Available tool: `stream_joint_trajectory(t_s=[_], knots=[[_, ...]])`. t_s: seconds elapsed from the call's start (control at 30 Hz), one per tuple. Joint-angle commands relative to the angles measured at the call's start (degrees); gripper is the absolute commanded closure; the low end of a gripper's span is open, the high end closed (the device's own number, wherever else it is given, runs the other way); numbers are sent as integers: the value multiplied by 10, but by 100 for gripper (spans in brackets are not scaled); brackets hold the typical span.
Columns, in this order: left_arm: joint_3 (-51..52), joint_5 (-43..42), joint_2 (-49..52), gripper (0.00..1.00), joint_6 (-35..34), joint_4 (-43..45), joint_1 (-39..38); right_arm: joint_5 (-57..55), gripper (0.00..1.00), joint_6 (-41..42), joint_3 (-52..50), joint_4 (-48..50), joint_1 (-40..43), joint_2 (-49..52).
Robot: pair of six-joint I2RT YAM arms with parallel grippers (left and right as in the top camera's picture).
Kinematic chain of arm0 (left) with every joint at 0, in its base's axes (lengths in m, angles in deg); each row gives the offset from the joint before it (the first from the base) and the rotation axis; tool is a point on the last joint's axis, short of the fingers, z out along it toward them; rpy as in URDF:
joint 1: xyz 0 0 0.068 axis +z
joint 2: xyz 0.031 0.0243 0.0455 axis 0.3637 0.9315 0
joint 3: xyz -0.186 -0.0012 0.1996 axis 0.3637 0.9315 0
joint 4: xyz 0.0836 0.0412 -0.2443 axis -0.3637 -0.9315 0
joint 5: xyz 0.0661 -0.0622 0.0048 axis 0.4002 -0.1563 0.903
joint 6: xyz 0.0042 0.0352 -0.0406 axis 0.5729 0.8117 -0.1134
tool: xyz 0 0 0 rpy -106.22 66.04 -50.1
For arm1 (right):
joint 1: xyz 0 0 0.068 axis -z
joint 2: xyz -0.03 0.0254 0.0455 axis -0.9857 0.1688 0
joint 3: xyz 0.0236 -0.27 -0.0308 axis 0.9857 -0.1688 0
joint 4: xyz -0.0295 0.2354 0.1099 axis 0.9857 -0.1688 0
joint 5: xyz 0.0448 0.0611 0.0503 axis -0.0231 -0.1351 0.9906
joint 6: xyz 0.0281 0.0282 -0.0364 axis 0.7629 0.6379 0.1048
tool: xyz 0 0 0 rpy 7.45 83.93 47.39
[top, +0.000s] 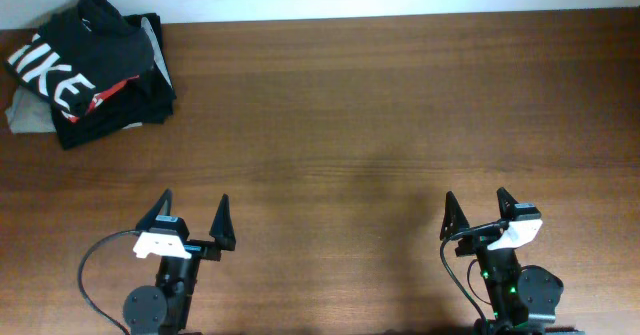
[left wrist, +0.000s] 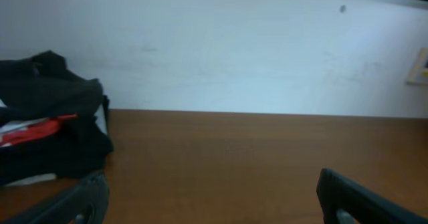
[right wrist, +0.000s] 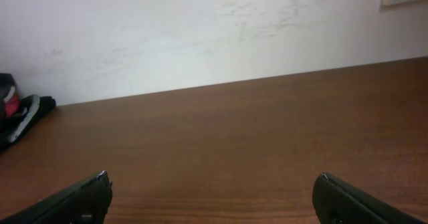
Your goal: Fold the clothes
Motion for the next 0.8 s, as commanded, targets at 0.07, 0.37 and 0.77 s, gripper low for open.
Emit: stream_joint_trajectory(t_s=[0.07, 0.37, 0.77], knots=[[4, 68, -65, 1, -3, -130, -2, 8, 1, -6, -3, -3, -3, -4], [4, 93, -64, 1, -1, -132, -2, 8, 1, -6, -3, -3, -3, -4], [4, 93, -64, 1, -1, -132, -2, 8, 1, -6, -3, -3, -3, -4]])
